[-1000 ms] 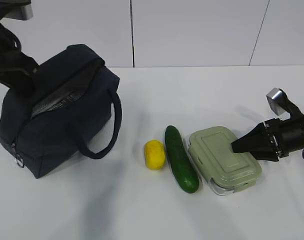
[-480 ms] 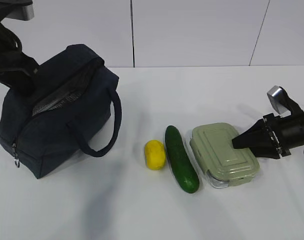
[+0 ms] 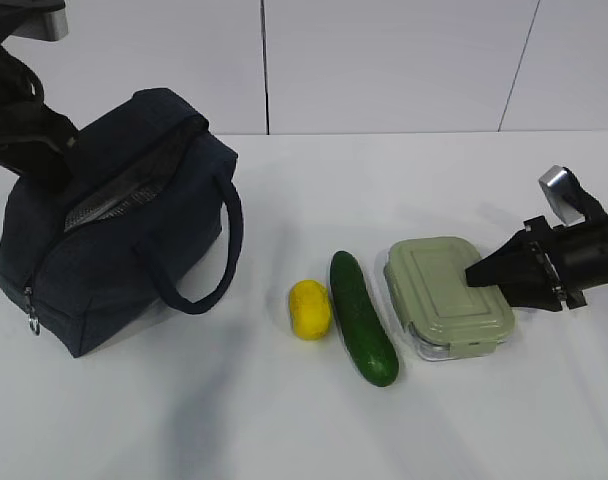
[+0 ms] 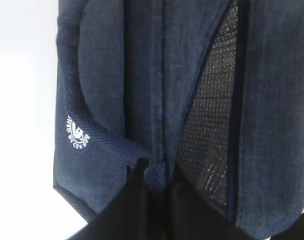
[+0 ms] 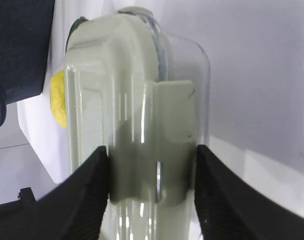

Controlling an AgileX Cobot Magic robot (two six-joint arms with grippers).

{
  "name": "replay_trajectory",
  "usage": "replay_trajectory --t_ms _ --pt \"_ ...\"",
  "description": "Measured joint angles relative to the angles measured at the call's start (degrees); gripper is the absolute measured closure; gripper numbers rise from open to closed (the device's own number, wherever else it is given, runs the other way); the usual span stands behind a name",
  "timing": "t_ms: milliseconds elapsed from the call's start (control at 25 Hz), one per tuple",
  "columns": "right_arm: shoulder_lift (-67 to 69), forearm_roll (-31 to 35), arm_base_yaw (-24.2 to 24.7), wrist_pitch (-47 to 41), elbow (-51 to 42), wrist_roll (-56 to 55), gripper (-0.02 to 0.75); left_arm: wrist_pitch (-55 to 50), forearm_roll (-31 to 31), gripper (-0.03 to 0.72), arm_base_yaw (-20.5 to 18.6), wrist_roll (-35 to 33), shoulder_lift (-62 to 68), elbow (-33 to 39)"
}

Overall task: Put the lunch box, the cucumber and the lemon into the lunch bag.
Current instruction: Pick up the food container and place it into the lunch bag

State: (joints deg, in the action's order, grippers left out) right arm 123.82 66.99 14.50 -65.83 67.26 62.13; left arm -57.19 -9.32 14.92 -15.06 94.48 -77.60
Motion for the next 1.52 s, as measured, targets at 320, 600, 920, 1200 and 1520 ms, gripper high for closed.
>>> replay_trajectory --t_ms 320,600,920,1200,1520 --pt "-2.7 3.0 0.0 0.9 0.0 -0.4 0.344 0.0 0.0 0.675 0.0 0.0 0.0 0.0" --pt "-6.7 6.5 -0.8 0.9 0.0 -0.5 0.344 0.0 0.0 0.675 0.0 0.0 0.1 0.0" --pt "-9.0 11.0 -5.0 0.9 0.1 -1.4 0.345 -0.1 0.0 0.675 0.0 0.0 0.1 0.0" --pt "-10.0 15.3 -9.9 0.9 0.2 -2.2 0.345 -0.1 0.1 0.675 0.0 0.0 0.1 0.0" --pt "-10.0 17.6 -15.3 0.9 2.7 -3.6 0.345 -0.1 0.1 0.675 0.0 0.0 0.1 0.0"
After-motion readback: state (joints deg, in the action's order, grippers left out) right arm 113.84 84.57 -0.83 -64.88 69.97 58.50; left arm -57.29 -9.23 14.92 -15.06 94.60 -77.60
